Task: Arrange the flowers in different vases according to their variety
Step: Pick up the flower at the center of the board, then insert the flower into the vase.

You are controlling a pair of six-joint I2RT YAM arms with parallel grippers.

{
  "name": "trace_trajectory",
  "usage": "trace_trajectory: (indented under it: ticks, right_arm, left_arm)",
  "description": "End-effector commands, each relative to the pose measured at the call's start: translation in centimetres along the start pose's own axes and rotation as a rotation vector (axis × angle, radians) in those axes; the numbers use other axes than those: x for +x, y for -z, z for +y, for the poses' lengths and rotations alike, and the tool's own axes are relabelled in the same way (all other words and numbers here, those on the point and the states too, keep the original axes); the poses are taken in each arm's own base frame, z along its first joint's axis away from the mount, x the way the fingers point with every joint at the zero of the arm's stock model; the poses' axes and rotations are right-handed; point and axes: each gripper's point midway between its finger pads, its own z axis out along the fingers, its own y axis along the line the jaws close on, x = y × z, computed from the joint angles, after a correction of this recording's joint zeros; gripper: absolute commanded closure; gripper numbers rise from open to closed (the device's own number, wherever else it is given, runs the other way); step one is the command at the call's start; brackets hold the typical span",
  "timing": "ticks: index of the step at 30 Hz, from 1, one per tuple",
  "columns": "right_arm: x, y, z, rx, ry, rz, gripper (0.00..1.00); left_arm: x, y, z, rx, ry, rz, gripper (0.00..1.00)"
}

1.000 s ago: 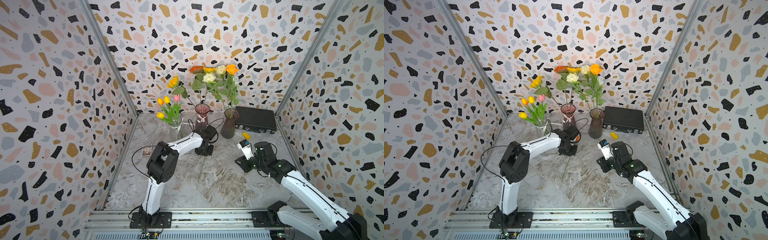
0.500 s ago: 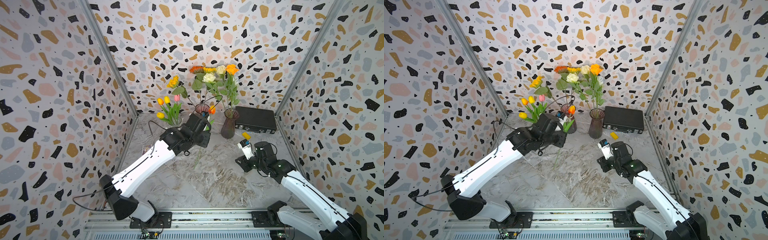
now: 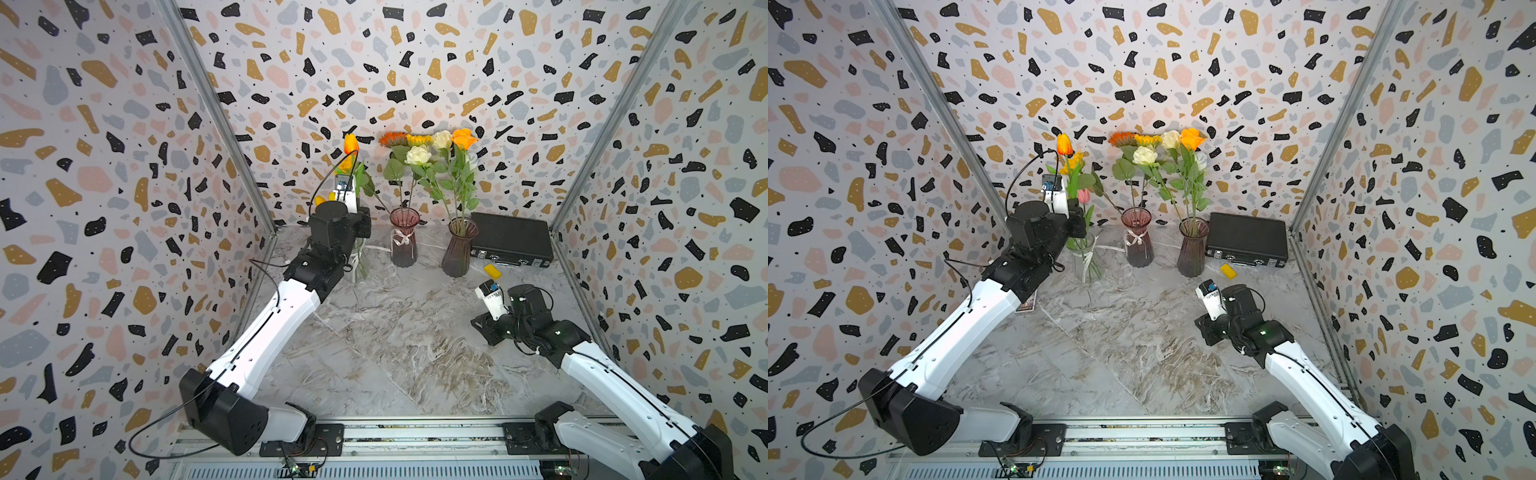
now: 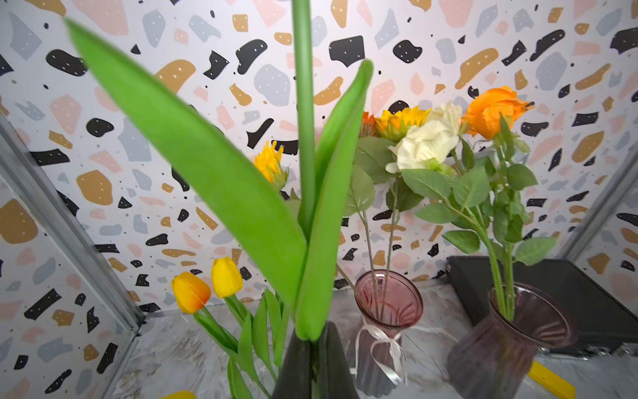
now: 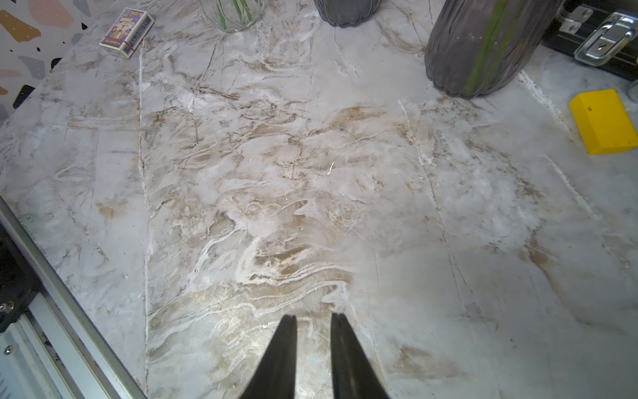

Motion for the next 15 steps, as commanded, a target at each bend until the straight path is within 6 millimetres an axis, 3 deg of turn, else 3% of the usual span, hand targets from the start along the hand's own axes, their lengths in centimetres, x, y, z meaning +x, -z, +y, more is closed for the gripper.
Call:
trace_trajectory:
  ticks: [1,6,15]
  right_arm:
    - [-0.2,-0.2,-0.1,0.001,0.008,-0.001,0.77]
    - [-0.1,-0.8,-0.4,0.005,0.008,0.017,0.79]
    - [-0.5,-1.1,-0.4,0.001,0.019,0.033,0.79]
  left_arm:
    - [-4.4,-1.1,-0.1,0.032,-0.023,-0.181,1.0]
    - [-3.3,-4.5,1.3,0.01,-0.038,-0.171,1.0]
    - [0.0,-7.2,2.7,-0.062,-0.083,-0.175,1.0]
